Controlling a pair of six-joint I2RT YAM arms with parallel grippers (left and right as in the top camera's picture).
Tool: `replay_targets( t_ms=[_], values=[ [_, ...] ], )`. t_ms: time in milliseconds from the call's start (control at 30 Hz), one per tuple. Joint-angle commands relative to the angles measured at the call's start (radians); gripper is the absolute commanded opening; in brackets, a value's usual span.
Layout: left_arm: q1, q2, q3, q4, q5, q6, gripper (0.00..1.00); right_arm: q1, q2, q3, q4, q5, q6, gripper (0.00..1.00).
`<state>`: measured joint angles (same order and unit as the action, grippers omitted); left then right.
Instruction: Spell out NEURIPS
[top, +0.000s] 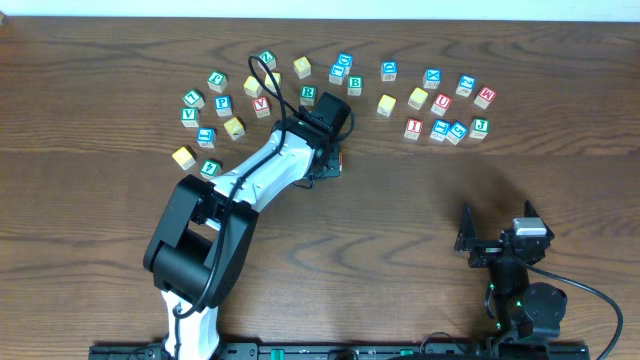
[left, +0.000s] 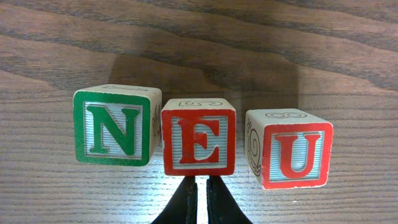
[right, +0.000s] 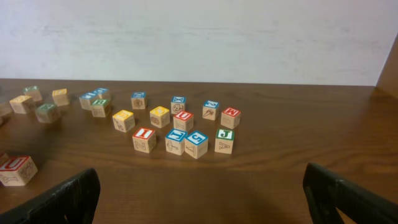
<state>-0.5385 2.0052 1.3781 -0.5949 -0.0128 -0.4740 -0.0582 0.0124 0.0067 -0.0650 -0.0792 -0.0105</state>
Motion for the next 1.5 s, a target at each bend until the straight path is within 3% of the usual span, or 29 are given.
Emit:
replay_targets(
  t_ms=[0, 367, 700, 1467],
  values=[
    [0.005, 0.015, -0.009, 0.003, -0.031, -0.005, 0.08, -0.006, -0.006, -0.001, -0.003, -0.005, 0.009, 0.99],
    [0.005, 0.011, -0.007, 0.006, -0.046, 0.0, 0.08, -0.006, -0.006, -0.001, -0.003, -0.005, 0.009, 0.99],
    [0.001, -0.099, 0.013, -0.047, 0.056, 0.063, 0.08, -0.006, -0.006, -0.001, -0.003, -0.005, 0.009, 0.99],
    [-0.076, 0.01, 0.0, 0.007, 0.072, 0.071, 0.08, -0.006, -0.006, -0.001, -0.003, -0.005, 0.009, 0.99]
  ],
)
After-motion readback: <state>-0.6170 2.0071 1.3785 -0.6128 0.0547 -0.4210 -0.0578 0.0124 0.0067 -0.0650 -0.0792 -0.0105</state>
